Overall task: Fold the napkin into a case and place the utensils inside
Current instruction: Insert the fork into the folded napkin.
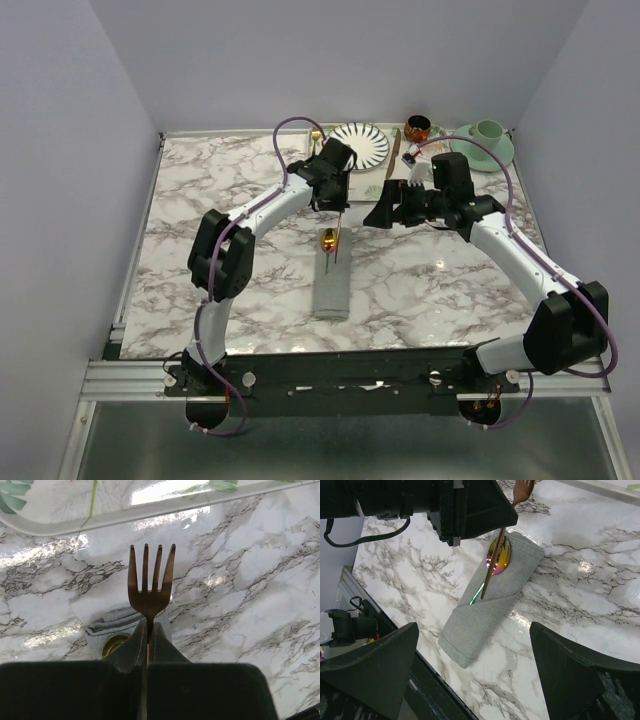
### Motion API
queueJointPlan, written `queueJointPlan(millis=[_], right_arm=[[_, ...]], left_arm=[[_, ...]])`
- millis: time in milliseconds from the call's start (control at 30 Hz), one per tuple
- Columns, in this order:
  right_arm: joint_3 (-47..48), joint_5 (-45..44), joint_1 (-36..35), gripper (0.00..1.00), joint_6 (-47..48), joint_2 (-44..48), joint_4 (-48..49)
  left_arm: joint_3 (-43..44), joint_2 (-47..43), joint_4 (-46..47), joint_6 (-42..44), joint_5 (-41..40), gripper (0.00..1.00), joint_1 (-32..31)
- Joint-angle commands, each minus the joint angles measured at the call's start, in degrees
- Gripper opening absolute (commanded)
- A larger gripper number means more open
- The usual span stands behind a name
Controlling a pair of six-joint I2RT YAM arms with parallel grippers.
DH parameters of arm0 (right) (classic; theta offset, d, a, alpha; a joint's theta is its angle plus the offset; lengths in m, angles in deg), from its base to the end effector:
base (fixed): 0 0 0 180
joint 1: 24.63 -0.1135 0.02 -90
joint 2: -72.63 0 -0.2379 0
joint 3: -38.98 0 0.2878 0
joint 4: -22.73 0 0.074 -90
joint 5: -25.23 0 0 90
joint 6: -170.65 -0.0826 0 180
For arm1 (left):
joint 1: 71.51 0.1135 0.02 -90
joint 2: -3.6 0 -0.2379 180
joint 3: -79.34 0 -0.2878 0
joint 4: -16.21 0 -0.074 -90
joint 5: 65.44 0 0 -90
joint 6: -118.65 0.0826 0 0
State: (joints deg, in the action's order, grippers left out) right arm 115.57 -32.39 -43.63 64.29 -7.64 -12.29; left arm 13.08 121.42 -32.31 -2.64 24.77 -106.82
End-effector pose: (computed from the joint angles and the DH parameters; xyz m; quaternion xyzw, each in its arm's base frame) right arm 0.3441 0.1653 0.2396 -0.1406 0.8627 0.3657 0.3197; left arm 0.4186 -0.2969 0.1790 0.0338 0.9466 -0.1775 0.2670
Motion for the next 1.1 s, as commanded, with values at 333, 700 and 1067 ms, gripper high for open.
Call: queueJointPlan(millis=[333, 700, 1067], right_arm=[[1.6, 0.4, 0.5, 1.0, 0.5, 0.0, -0.8], [1.6, 0.5, 0.5, 1.0, 0.5, 0.0, -0.8], [1.7, 0.8, 0.5, 1.0, 0.5, -0.4, -0.8]], left_arm=[[0.9, 1.2, -0.1, -2.5, -0.6, 0.0, 0.2], [-2.0, -0.2, -0.7, -3.9, 1.6, 0.0, -0.4], [-4.0, -1.2, -1.4, -5.2, 3.0, 0.0, -0.6]])
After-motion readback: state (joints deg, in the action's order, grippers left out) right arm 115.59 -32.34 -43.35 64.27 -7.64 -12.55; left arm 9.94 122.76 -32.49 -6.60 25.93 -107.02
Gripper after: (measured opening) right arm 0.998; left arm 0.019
